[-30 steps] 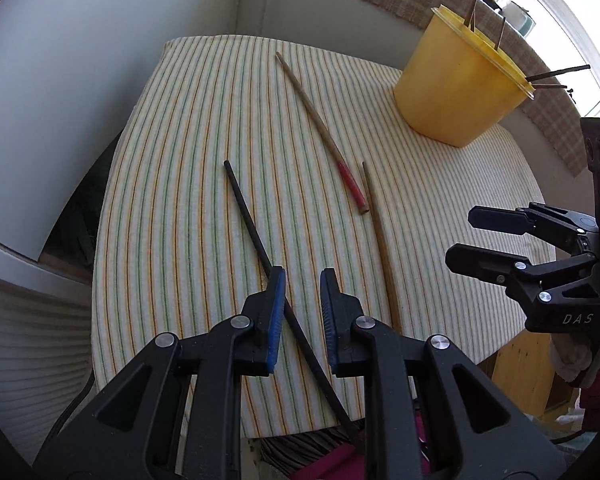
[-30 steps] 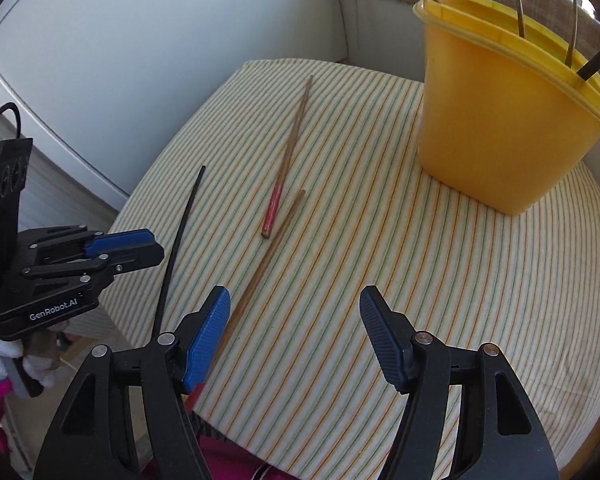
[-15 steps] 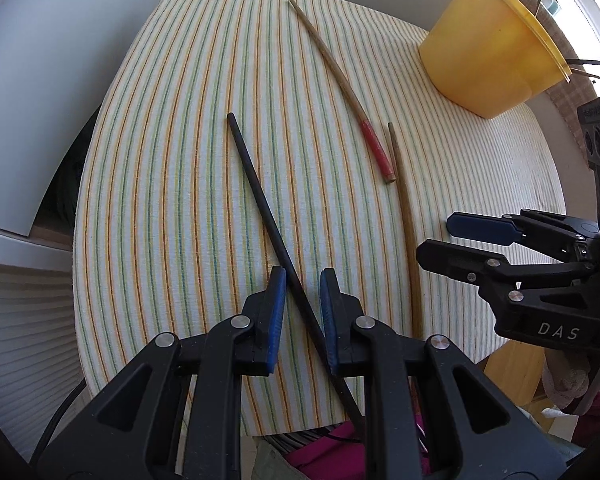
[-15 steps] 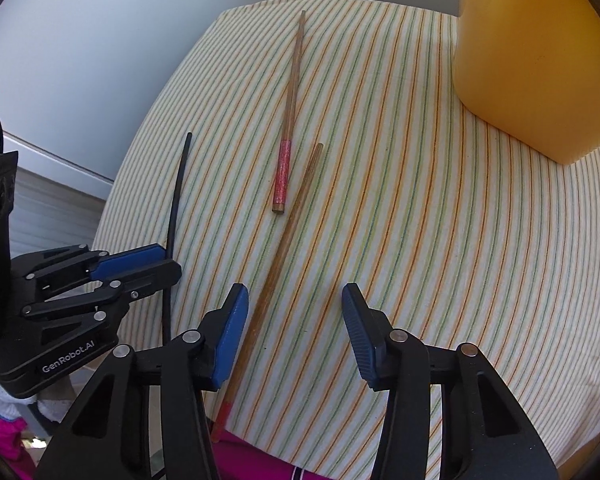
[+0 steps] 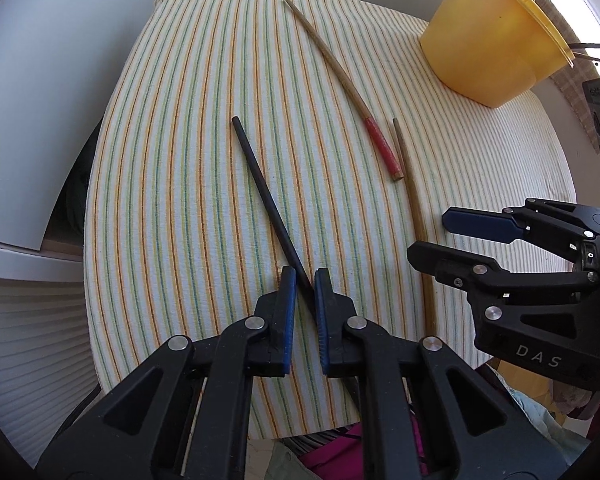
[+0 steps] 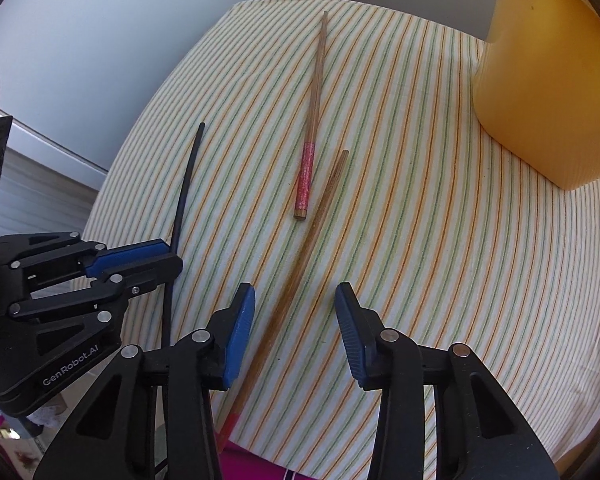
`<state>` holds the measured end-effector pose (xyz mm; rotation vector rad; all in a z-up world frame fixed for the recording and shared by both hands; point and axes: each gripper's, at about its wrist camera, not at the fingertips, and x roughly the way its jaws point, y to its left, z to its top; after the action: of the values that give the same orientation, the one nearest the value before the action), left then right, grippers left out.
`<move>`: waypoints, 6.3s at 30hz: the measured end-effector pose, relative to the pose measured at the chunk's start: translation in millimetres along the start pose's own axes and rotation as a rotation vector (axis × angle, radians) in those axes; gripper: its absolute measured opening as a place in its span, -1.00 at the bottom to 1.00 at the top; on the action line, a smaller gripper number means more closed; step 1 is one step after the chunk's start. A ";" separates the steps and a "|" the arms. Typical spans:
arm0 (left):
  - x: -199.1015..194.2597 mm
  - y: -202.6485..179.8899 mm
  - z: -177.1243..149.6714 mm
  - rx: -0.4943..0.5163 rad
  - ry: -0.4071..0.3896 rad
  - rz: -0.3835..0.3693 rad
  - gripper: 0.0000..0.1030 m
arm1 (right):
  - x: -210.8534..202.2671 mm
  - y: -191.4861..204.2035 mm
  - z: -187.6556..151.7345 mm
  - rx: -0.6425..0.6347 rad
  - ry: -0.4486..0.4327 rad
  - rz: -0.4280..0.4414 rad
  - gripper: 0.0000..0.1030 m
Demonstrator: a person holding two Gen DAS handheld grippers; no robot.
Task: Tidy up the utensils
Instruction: 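Close the left tool on a black chopstick while the right tool grasps a red-tipped wooden chopstick, then lift both held chopsticks up toward the yellow bucket, then carry both chopsticks over the bucket and lower them in, then open both tools to drop the chopsticks into the bucket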
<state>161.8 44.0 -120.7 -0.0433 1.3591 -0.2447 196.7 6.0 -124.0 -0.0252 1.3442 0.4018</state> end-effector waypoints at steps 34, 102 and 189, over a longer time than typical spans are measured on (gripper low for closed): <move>8.4 -12.4 12.3 0.019 0.077 0.124 -0.84 | 0.7 -33.2 19.2 -0.107 0.049 -0.105 -0.90; -164.9 -69.7 13.1 -0.025 -0.828 -0.362 -0.95 | -226.9 -80.4 -46.6 -0.065 -0.853 -0.024 -0.91; -117.5 -147.0 103.3 0.219 -0.871 -0.143 -0.95 | -188.7 -156.0 36.6 0.040 -0.746 -0.266 -0.91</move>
<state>218.0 -87.2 39.7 -0.0551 0.4589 -0.4321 245.8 -180.8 30.7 -0.0178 0.5994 0.1290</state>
